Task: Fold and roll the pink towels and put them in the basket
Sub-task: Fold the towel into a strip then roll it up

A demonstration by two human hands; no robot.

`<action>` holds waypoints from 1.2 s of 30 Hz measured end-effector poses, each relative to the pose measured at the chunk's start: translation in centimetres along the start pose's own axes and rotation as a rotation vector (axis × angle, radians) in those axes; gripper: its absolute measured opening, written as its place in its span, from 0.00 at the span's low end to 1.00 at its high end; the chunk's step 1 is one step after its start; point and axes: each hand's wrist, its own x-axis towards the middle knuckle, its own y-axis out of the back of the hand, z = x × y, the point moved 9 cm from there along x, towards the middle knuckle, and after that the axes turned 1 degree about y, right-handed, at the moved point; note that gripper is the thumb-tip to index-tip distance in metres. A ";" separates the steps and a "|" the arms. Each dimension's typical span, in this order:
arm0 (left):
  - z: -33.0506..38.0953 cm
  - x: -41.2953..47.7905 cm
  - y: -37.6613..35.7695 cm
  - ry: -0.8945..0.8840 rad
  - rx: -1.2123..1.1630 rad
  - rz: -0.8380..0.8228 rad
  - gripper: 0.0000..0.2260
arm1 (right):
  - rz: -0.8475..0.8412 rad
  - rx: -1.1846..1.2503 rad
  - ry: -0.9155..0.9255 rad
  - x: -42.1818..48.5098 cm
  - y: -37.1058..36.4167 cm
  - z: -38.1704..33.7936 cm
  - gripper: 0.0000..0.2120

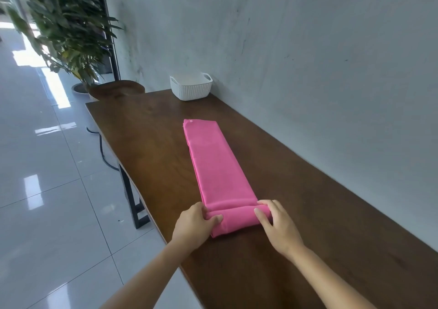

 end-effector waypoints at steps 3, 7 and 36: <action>-0.3 0.1 0.4 0.058 -0.029 0.041 0.17 | -0.008 0.059 -0.039 1.1 -0.2 0.2 0.25; -0.2 0.2 1.1 0.124 -0.105 0.106 0.16 | -0.047 0.043 -0.121 3.2 -0.3 0.3 0.24; -1.1 1.8 3.4 0.064 -0.316 0.037 0.09 | 0.023 -0.155 0.055 3.5 -0.8 -3.3 0.23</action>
